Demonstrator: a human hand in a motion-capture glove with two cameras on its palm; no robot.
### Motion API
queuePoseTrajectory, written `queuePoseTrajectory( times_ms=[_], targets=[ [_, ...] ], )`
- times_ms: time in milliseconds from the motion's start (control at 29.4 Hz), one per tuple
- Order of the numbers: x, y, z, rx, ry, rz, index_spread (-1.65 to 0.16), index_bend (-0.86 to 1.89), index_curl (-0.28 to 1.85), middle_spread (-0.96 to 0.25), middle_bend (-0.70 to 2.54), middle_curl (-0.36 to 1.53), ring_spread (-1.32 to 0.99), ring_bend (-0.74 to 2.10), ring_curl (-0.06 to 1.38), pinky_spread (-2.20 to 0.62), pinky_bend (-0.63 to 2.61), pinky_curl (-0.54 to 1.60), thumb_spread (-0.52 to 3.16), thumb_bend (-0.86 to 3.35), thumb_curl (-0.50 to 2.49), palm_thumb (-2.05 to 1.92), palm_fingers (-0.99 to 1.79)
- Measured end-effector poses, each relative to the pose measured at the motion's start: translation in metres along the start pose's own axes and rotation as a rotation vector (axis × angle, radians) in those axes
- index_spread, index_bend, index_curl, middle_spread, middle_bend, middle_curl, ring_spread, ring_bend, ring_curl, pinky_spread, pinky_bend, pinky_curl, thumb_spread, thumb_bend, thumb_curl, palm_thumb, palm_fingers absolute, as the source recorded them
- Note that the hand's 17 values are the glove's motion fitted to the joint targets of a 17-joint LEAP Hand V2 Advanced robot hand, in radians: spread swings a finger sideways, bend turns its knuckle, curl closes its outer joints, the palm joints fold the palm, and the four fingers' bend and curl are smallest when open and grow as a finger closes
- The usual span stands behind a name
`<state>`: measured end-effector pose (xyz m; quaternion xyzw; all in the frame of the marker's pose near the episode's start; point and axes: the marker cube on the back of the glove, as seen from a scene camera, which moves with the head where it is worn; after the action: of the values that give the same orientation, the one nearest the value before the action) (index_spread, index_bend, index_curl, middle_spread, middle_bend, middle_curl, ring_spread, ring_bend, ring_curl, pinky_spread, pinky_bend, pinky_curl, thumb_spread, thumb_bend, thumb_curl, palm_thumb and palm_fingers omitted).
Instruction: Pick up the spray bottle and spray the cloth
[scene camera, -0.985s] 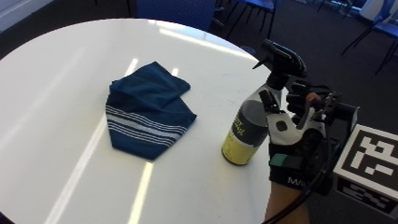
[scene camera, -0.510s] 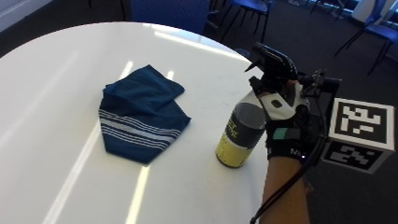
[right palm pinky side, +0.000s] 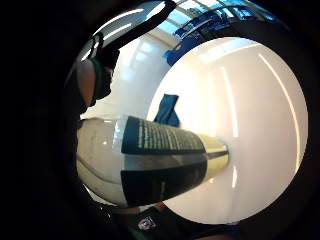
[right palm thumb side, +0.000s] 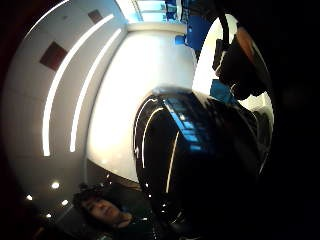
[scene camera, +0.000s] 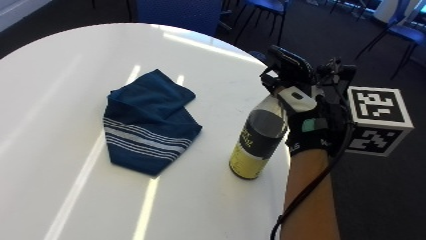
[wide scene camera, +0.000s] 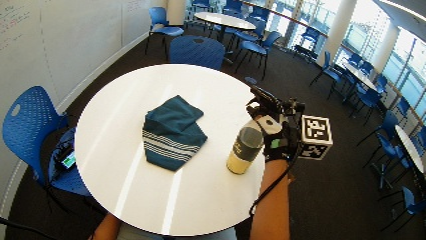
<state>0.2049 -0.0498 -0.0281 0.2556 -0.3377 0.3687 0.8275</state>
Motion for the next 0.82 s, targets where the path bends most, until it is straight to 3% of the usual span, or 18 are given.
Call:
queuePoseTrajectory(
  times_ms=[374, 815],
  targets=[
    [0.003, -0.010, 0.007, -0.131, -0.040, 0.031, -0.31, 0.29, 0.43, -0.24, 0.47, 0.50, -0.24, 0.46, 0.43, -0.07, 0.11, 0.29, 0.59, -0.02, 0.57, 0.96, 1.21],
    [-0.003, -0.012, 0.008, -0.085, -0.023, -0.055, -0.30, 0.42, 0.52, -0.24, 0.55, 0.53, -0.26, 0.48, 0.44, -0.11, 0.18, 0.29, 0.42, -0.04, 0.64, 0.93, 1.27]
  ],
)
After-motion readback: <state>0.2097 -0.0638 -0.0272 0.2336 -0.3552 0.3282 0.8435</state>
